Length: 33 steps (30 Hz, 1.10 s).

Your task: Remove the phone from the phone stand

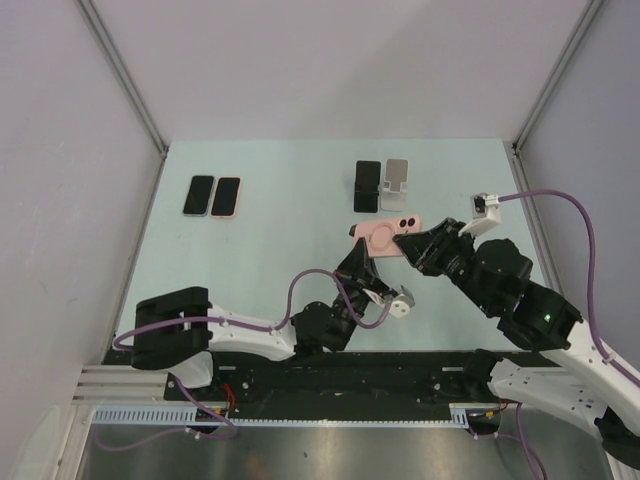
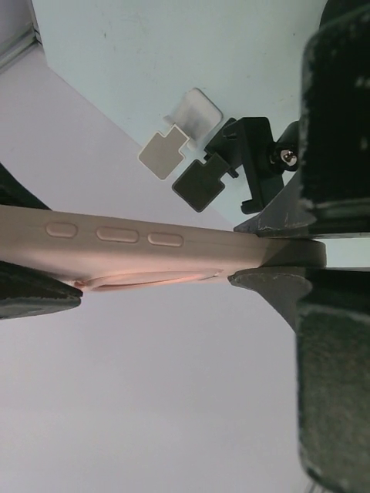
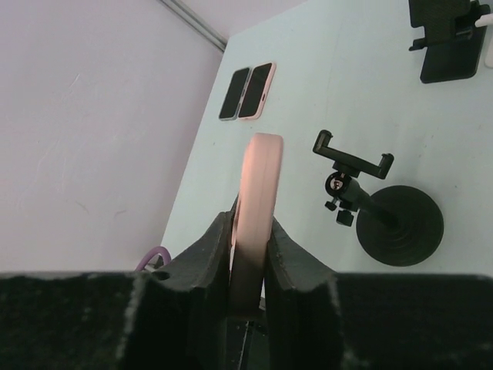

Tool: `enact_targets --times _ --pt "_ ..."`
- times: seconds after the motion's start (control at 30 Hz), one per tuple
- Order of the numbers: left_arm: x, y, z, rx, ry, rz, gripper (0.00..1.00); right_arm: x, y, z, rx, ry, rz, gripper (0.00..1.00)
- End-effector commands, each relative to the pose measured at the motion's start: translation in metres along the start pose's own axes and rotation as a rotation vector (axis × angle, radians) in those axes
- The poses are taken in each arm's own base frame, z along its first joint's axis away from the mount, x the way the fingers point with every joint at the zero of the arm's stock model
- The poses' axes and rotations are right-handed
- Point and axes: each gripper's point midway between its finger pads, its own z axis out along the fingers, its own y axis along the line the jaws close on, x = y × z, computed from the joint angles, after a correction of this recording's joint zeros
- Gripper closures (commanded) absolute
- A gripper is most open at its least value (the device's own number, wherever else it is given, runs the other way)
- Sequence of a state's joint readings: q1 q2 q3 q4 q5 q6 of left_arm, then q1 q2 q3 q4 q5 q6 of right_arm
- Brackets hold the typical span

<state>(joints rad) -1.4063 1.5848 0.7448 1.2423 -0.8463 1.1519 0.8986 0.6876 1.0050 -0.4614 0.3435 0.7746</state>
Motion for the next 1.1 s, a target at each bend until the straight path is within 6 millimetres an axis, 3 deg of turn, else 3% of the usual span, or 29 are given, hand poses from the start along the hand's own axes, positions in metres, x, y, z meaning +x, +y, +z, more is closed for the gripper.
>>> enact_targets --times 0.0,0.03,0.1,0.13,0.23,0.37,0.47,0.5,0.57,0.6,0.67,0.7,0.77,1.07 --pt "-0.003 0.046 -0.006 -0.141 0.016 -0.223 1.0 -0.035 0.028 -0.012 -0.099 -0.101 -0.04 0.68" --pt "-0.002 0.049 -0.008 -0.146 0.019 -0.236 1.0 -0.036 0.029 -0.012 -0.104 -0.104 -0.044 0.55" --pt "-0.002 0.059 -0.011 -0.159 0.013 -0.282 1.0 -0.036 0.03 -0.012 -0.112 -0.107 -0.054 0.47" --pt "-0.002 0.062 -0.013 -0.163 0.011 -0.299 1.0 -0.037 0.031 -0.011 -0.115 -0.108 -0.06 0.36" --pt "0.0 0.07 -0.017 -0.169 0.013 -0.34 0.99 -0.038 0.034 -0.012 -0.132 -0.114 -0.079 0.18" --pt "0.006 0.073 -0.018 -0.151 0.025 -0.389 1.0 -0.04 0.037 -0.013 -0.149 -0.124 -0.113 0.02" --pt "0.016 0.073 -0.017 -0.117 0.05 -0.459 1.0 -0.043 0.034 -0.014 -0.142 -0.136 -0.158 0.0" --pt "0.019 0.062 -0.017 -0.07 0.057 -0.499 1.0 -0.044 0.029 -0.014 -0.118 -0.144 -0.189 0.0" --pt "0.021 0.075 -0.017 -0.074 0.049 -0.569 1.0 -0.045 0.024 -0.014 -0.097 -0.151 -0.217 0.0" --pt "0.021 0.069 -0.016 -0.031 0.05 -0.603 1.0 -0.046 0.019 -0.014 -0.078 -0.156 -0.23 0.0" --pt "0.027 0.079 -0.012 -0.022 0.059 -0.659 1.0 -0.048 0.014 -0.014 -0.058 -0.163 -0.266 0.0" --pt "0.027 0.068 -0.011 0.045 0.07 -0.71 1.0 -0.05 0.009 -0.016 -0.036 -0.175 -0.276 0.0" --pt "0.036 0.08 -0.007 0.05 0.077 -0.837 1.0 -0.053 0.002 -0.018 -0.004 -0.187 -0.316 0.0" --pt "0.091 0.08 -0.001 0.226 0.25 -1.214 1.0 -0.066 -0.064 -0.036 0.291 -0.228 -0.487 0.0"
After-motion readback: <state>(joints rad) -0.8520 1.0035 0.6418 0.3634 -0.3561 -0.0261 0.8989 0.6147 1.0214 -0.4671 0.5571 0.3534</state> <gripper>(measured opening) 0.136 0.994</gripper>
